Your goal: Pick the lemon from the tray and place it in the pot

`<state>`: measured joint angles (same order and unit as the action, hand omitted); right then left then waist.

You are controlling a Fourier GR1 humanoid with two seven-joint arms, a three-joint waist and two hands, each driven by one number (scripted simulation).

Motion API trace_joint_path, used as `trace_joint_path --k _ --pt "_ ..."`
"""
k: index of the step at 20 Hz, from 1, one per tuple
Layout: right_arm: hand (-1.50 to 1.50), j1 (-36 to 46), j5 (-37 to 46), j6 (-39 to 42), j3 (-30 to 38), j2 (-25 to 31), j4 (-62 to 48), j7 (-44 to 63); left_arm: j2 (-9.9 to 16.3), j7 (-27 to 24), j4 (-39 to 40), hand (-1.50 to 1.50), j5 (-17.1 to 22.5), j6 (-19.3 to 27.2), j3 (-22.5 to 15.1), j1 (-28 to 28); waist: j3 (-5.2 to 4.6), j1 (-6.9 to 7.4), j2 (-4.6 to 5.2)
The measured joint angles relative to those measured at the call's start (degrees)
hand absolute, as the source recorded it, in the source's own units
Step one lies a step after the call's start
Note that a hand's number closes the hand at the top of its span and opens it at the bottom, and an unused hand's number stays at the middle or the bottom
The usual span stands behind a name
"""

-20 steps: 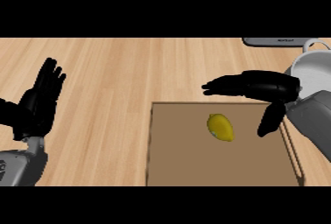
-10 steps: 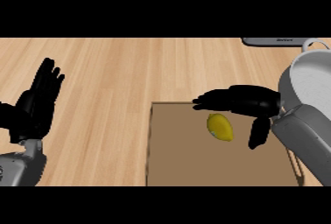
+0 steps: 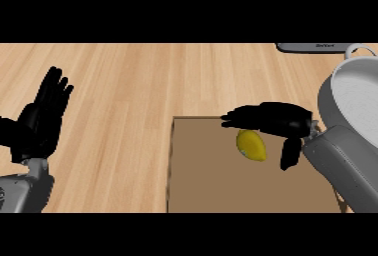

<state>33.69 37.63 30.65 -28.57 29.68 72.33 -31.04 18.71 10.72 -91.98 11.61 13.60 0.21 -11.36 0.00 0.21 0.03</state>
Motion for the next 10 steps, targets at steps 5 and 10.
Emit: trace_joint_path --k 5,10 --pt "-1.50 -0.5 4.3 -1.1 0.9 -3.3 -2.0 -0.4 -0.9 0.8 -1.2 0.00 -0.9 -1.0 0.7 0.7 -0.01 0.10 -0.02" --pt "-1.50 -1.1 8.2 -0.7 2.3 -6.2 -3.1 -0.1 -1.0 1.0 -1.0 0.00 -1.6 -2.5 2.4 0.3 0.00 0.03 -0.01"
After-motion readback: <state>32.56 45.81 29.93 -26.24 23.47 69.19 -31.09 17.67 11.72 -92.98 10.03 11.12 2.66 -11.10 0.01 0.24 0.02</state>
